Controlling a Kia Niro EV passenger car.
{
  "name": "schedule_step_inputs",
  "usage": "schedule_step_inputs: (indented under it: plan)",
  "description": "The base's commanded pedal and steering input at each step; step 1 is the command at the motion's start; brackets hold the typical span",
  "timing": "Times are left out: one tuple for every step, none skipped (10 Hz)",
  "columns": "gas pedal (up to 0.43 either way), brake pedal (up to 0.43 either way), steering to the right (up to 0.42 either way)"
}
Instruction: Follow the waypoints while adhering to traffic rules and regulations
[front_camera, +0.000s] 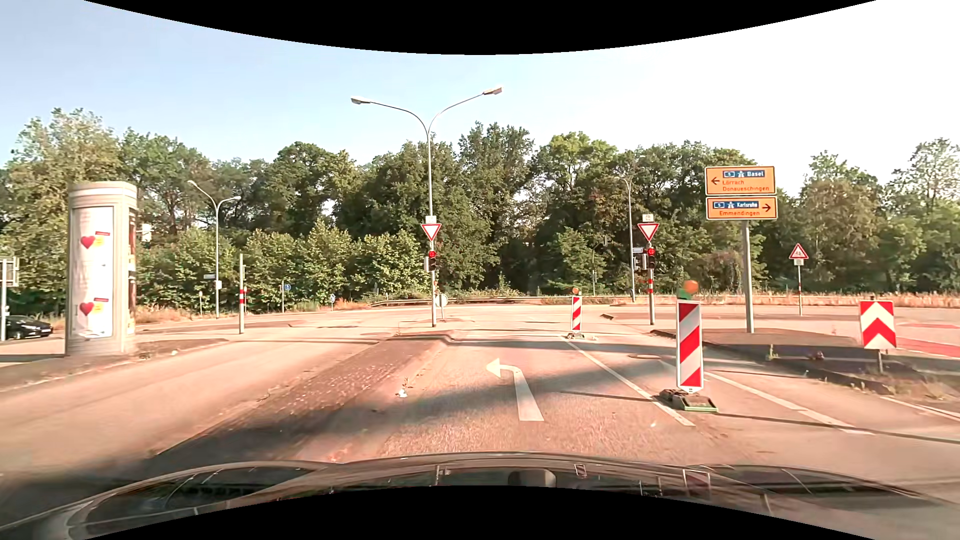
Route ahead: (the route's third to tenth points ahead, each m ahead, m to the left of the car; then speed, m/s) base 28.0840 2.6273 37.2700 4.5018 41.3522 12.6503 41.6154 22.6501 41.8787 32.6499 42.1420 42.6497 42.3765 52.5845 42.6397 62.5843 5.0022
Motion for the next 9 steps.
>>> schedule_step_inputs:
  plan:
    - [0.0, 0.201, 0.007]
    - [0.0, 0.177, 0.009]
    - [0.0, 0.177, 0.009]
    - [0.0, 0.177, 0.009]
    - [0.0, 0.183, 0.009]
    - [0.0, 0.183, 0.009]
    - [0.0, 0.189, 0.008]
    - [0.0, 0.189, 0.007]
    - [0.0, 0.195, 0.003]
